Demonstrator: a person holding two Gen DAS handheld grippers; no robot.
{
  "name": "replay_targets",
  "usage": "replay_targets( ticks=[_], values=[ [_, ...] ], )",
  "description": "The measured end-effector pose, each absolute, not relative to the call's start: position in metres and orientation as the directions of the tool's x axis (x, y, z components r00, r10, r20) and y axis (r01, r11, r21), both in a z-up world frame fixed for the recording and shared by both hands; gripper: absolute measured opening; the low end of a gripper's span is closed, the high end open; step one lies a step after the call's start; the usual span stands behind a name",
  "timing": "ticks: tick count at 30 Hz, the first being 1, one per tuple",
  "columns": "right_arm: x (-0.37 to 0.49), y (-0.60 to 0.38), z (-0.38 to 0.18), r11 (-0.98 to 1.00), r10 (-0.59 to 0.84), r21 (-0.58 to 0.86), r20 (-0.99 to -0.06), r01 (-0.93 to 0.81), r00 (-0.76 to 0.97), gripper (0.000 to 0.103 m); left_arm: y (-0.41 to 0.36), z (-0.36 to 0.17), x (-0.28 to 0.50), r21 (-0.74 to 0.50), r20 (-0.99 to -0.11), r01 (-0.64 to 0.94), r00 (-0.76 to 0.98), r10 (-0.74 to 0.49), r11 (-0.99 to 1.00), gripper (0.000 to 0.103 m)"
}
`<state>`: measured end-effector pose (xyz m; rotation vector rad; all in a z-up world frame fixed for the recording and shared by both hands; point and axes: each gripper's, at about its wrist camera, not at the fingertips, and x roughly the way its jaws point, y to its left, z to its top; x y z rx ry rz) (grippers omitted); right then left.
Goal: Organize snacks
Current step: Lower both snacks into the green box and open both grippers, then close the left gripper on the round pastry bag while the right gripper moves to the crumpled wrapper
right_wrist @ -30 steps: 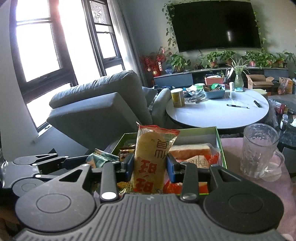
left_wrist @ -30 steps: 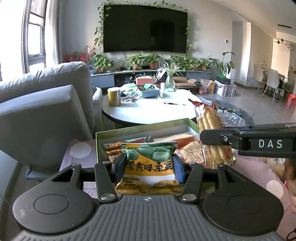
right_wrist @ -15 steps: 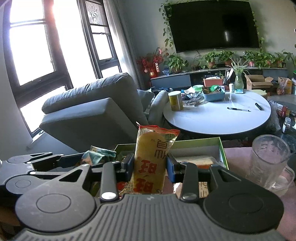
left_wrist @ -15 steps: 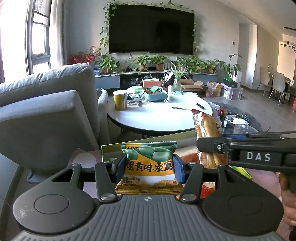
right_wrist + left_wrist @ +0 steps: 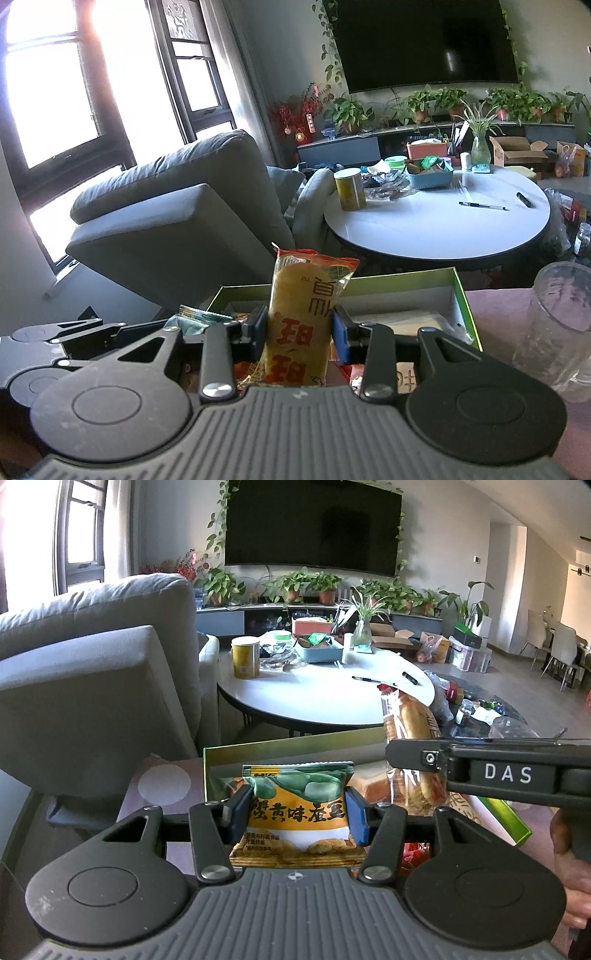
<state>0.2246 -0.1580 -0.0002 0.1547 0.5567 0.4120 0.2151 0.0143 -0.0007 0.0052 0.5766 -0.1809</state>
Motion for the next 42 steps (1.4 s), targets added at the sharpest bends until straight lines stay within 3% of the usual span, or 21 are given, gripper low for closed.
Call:
replay_targets(
  ticks=[17,22,32,42],
  values=[
    [0.238,-0.15,-0.008,0.923,0.385,0.223,-0.501,-0.314,0.775,0.061,0.001,-0.018,0.232,-0.049,-0.57,0.204,0.798,-0.195,0.978,0.05],
    [0.239,-0.153,-0.011,0.925,0.38,0.234,-0.505,-0.301,0.775,0.061,0.004,-0.017,0.229,-0.048,-0.556,0.194,0.81,-0.187,0.98,0.059],
    [0.225,-0.163,-0.005,0.923,0.382,0.24,-0.492,-0.301,0.782,0.061,0.017,-0.013,0.213,-0.052,-0.543,0.162,0.824,-0.164,0.985,0.061],
    [0.192,-0.177,0.003,0.912,0.411,0.23,-0.477,-0.341,0.777,0.061,0.022,-0.004,0.172,-0.044,-0.51,0.178,0.842,-0.175,0.983,0.07]
  ],
)
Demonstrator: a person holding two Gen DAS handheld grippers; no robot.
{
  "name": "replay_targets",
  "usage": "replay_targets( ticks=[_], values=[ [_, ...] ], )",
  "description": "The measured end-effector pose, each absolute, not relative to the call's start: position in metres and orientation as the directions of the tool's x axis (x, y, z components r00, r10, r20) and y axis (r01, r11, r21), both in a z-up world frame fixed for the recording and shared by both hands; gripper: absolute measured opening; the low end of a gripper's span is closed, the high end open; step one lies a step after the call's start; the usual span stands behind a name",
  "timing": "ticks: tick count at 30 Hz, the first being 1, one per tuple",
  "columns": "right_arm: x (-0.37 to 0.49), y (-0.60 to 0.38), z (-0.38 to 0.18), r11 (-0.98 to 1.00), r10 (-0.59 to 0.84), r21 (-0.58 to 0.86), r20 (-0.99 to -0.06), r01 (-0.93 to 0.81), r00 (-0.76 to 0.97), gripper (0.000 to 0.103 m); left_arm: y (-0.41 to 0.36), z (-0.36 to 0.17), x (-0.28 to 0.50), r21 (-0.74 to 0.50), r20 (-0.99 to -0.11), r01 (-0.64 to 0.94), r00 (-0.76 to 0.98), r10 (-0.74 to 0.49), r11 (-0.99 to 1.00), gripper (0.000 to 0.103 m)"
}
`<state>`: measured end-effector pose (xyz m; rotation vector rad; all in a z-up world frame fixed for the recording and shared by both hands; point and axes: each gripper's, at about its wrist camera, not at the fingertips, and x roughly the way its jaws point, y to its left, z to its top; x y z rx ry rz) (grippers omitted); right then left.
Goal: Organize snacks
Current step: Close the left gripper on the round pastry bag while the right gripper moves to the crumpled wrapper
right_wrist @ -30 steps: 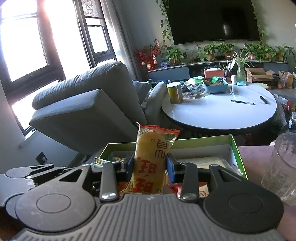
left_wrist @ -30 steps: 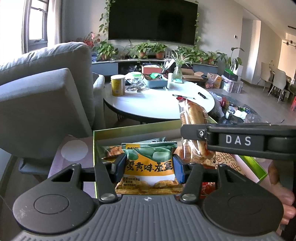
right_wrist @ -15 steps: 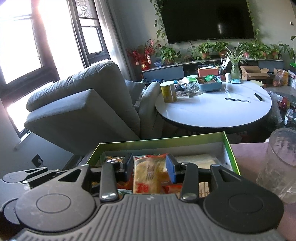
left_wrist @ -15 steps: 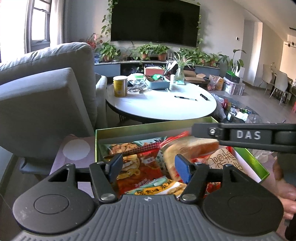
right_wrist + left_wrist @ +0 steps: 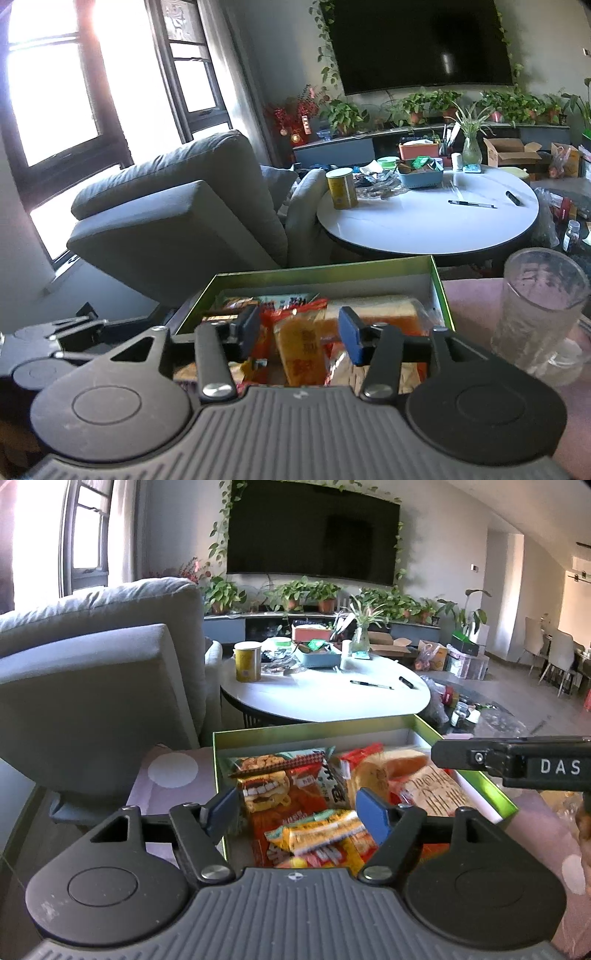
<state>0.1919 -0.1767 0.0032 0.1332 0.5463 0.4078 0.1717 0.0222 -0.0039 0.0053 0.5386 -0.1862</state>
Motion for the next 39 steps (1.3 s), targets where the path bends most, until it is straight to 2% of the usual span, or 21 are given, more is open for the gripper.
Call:
replay_targets(
  ticks=[11,18,26,29,39],
  values=[
    [0.151,-0.189,-0.007,0.909,0.413,0.188,-0.513,-0.372,0.752,0.061,0.021,-0.008,0.123,0.0,-0.515,0.192,0.841,-0.165,0.981,0.074],
    [0.126,-0.192,-0.016,0.901,0.425,0.167,-0.529,-0.402,0.734,0.061,0.027,-0.026,0.099,-0.004,-0.554,0.171,0.82,-0.144,0.985,0.074],
    [0.114,-0.192,-0.029,0.892,0.44,0.179,-0.556,-0.415,0.705,0.061,0.021,-0.06,0.093,0.038,-0.634,0.193,0.763,-0.126,0.98,0.075],
    [0.112,-0.191,-0.031,0.89,0.443,0.178,-0.557,-0.42,0.702,0.061,0.019,-0.067,0.094,0.061,-0.643,0.192,0.758,-0.108,0.979,0.075],
    [0.113,-0.188,-0.044,0.889,0.444,0.193,-0.584,-0.415,0.679,0.061,0.026,-0.08,0.1,0.031,-0.67,0.195,0.732,-0.124,0.98,0.078]
  ],
)
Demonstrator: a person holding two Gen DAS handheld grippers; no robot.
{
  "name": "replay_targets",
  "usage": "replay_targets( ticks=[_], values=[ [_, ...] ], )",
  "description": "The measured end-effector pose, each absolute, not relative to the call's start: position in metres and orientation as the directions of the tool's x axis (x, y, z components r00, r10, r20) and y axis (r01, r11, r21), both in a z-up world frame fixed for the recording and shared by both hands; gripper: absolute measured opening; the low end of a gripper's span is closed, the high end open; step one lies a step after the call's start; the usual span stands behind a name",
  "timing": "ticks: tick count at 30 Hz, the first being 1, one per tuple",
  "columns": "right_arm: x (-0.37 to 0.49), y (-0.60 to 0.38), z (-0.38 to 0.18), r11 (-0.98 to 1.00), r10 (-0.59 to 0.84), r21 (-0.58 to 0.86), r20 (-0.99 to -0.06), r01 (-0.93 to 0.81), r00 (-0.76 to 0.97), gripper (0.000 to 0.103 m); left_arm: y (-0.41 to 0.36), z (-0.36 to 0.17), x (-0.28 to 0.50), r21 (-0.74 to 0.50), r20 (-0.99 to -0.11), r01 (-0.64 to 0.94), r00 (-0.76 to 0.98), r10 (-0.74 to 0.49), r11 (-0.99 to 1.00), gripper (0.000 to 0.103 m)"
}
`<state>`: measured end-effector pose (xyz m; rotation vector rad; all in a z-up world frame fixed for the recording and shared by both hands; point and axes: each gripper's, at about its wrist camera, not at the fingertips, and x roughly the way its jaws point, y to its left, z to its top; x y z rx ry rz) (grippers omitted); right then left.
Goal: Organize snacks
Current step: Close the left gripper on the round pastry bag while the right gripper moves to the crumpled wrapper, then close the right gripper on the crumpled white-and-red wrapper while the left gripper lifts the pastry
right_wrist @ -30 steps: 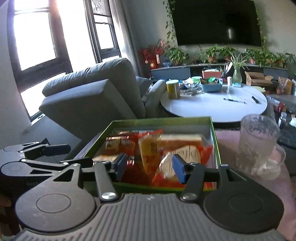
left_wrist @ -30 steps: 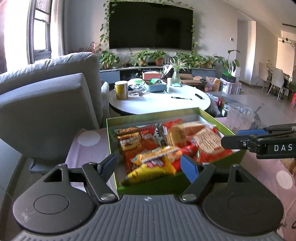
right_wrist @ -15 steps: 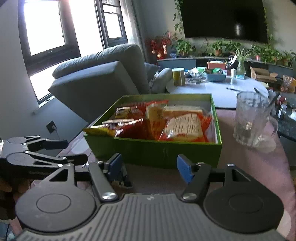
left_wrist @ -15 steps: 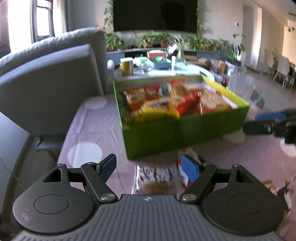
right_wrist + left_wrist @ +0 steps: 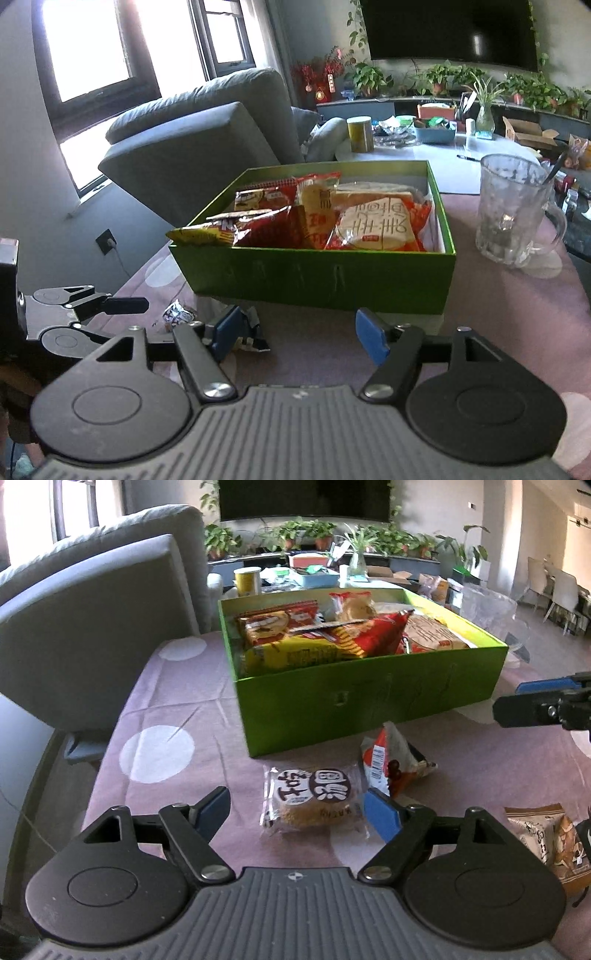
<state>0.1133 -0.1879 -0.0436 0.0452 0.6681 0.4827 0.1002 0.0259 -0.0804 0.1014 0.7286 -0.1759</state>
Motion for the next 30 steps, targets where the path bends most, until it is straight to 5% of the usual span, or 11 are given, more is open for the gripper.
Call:
replay_targets(
  ticks=[5,8,10,30],
  values=[
    [0.113,-0.183,-0.047,0.886,0.446,0.188,-0.597,-0.425,0.667,0.061,0.022,-0.091,0.11,0.038,-0.69,0.189,0.715,-0.111,0.981,0.077],
    [0.113,-0.183,-0.049,0.887,0.443,0.186,-0.604,-0.423,0.663,0.061,0.029,-0.09,0.111,-0.018,-0.683,0.179,0.716,-0.143,0.984,0.056],
    [0.114,-0.182,-0.05,0.887,0.441,0.186,-0.609,-0.422,0.659,0.061,0.032,-0.087,0.109,-0.016,-0.689,0.176,0.711,-0.139,0.984,0.053],
    [0.131,-0.123,-0.066,0.83,0.507,0.207,-0.667,-0.519,0.545,0.067,0.068,-0.068,0.077,-0.047,-0.634,0.093,0.767,-0.102,0.995,0.052]
  ],
)
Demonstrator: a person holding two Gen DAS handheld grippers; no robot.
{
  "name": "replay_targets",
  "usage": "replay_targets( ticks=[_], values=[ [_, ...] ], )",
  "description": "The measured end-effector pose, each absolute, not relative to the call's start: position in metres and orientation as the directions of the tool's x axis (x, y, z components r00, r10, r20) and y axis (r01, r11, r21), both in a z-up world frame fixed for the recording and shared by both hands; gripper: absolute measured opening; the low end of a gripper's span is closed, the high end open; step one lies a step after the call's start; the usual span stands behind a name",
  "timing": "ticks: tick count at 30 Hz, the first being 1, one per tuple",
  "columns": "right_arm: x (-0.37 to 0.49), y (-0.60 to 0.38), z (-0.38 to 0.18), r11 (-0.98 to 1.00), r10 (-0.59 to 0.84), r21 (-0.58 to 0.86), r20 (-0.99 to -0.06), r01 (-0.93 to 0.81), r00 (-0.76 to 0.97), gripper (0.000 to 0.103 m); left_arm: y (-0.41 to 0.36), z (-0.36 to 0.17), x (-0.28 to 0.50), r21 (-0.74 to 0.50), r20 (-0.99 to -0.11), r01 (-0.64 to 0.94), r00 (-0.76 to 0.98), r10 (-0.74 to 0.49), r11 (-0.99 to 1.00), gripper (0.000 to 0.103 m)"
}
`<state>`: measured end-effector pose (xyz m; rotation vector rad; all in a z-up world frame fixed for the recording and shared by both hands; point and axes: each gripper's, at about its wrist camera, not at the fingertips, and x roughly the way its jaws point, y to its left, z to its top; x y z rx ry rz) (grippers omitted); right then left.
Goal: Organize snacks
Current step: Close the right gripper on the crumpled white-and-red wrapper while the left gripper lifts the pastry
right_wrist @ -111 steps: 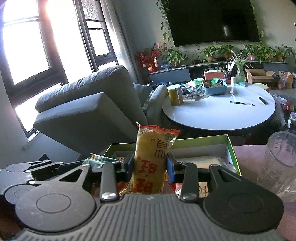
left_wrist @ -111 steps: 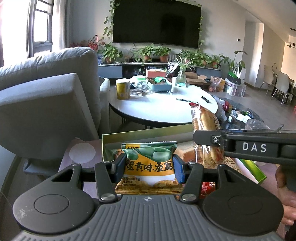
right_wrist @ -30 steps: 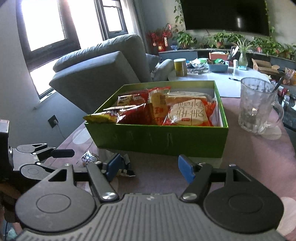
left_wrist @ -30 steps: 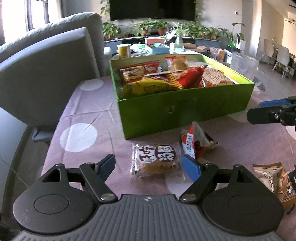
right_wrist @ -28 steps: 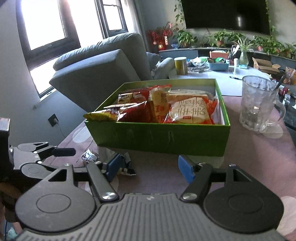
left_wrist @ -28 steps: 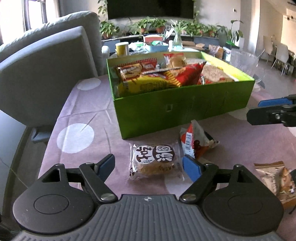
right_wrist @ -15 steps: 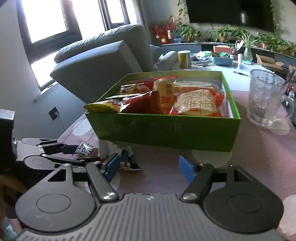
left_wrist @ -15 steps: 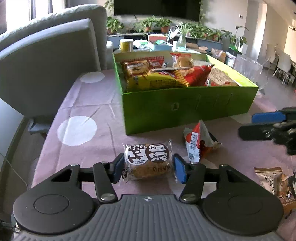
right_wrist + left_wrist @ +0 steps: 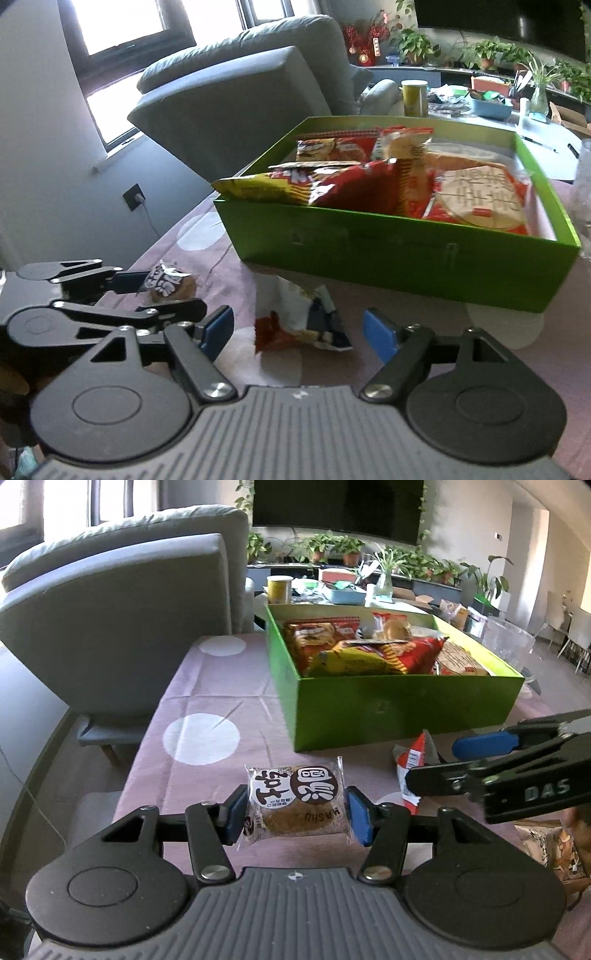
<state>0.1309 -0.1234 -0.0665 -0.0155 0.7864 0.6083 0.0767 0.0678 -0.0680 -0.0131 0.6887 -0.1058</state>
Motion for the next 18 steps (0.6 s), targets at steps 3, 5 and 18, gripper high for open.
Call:
replay_targets(
  ticks=[3,5,18],
  values=[
    [0.134,-0.116,-0.072,0.84,0.483,0.186,-0.683,-0.51,0.548,0.067,0.069,-0.067,0.076,-0.056,-0.629,0.091,0.77,-0.106,0.994,0.052],
    [0.136,-0.113,-0.076,0.847,0.466,0.168,-0.692,-0.505,0.551,0.067,0.069,-0.068,0.076,-0.061,-0.627,0.095,0.771,-0.112,0.994,0.052],
    [0.124,-0.137,-0.062,0.859,0.457,0.16,-0.669,-0.486,0.587,0.065,0.059,-0.06,0.071,-0.074,-0.606,0.126,0.782,-0.145,0.989,0.052]
  ],
)
